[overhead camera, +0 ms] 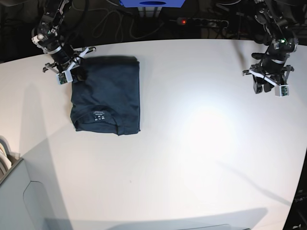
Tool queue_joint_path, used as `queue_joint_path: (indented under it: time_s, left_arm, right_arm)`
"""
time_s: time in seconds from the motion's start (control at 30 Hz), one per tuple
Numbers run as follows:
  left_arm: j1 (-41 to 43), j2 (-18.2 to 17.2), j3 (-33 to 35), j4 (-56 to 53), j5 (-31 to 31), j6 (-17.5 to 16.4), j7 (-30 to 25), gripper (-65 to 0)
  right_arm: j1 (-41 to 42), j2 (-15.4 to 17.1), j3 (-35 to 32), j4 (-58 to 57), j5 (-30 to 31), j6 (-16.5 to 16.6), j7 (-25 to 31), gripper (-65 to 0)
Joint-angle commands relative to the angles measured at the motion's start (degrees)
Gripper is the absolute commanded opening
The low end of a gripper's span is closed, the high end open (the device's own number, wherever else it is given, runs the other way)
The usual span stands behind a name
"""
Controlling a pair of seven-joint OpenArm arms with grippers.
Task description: Fold the T-shirt properly
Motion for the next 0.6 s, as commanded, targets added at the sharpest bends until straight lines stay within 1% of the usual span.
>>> queue_joint_path:
  time_s: [0.0, 0.1, 0.23, 0.33, 0.37, 0.47, 0.57]
  left_arm:
    - [0.0, -0.8, -0.5, 1.2, -0.5, -0.1, -1.3, -45.1]
    - [0.5, -0.8, -0.5, 1.2, -0.5, -0.1, -1.3, -45.1]
    - [1.0, -0.8, -0.5, 1.2, -0.5, -0.1, -1.3, -45.1]
    - [1.2, -0.8, -0.5, 1.3, -0.5, -0.2, -1.3, -45.1]
    - [1.6, -0.8, -0.5, 1.9, -0.5, -0.2, -1.3, -45.1]
    - [3.4, -0.8, -0.6, 4.1, -0.5, -0.1, -1.3, -45.2]
    - [6.4, -0.3, -0.6, 7.5, -0.6, -0.1, -1.3, -45.3]
  right_arm:
    - [0.3, 1.1, 0.2, 0.0, 0.8, 0.7, 0.9, -65.0]
    - [0.6, 1.2, 0.2, -1.6, 0.8, 0.7, 0.9, -65.0]
    - [0.6, 1.2, 0.3, 0.0, 0.9, 0.7, 1.0, -65.0]
    - [-0.3, 0.7, 3.3, 5.5, 2.0, 0.7, 0.9, -65.0]
    - [-1.2, 0.0, 4.7, 7.6, 3.1, 0.7, 0.8, -65.0]
    - [-2.7, -1.2, 8.7, 12.8, 6.7, 0.7, 0.4, -65.0]
    - [-4.6, -2.3, 11.7, 15.4, 7.9, 0.7, 0.3, -65.0]
